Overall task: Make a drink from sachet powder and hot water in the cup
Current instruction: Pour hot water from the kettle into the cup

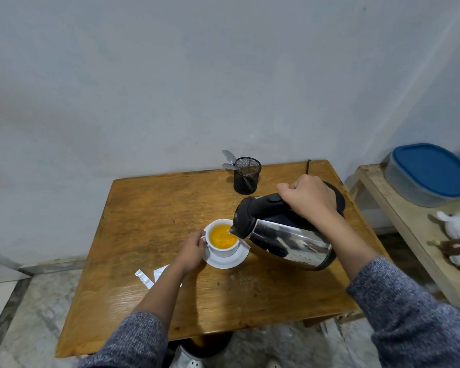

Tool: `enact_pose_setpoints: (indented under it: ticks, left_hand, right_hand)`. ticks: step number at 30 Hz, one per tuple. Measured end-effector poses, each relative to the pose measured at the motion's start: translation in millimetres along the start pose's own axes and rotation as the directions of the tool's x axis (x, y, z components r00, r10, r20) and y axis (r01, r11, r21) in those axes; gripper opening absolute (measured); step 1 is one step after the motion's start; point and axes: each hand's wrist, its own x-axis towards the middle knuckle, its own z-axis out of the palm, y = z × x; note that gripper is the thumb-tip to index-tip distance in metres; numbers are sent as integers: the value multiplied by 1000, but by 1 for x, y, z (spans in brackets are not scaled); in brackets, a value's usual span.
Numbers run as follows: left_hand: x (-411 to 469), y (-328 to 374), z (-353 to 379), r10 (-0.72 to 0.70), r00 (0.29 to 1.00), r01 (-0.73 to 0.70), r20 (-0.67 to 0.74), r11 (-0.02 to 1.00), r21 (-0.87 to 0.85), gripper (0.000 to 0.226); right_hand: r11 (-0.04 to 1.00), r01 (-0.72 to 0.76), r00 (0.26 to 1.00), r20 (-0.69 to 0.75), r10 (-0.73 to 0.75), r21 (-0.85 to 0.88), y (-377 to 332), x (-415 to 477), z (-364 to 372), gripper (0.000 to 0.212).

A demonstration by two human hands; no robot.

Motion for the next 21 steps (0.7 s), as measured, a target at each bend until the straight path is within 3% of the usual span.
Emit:
enact_pose_setpoints:
  ticks: [11,16,21]
  left_hand:
    - [-5,5,3,-8,999,6,-46,999,-33,20]
    - [-7,10,8,-28,996,20,-86,995,-95,19]
    - [-10,20,13,-58,988,29,-145,981,-192,15]
  right_hand:
    - [917,-205,978,36,205,343,33,7,-12,40]
    - [698,-333,917,47,395,634,60,8,-21,37]
    - [461,-309,842,14,539,832,84,7,-33,27]
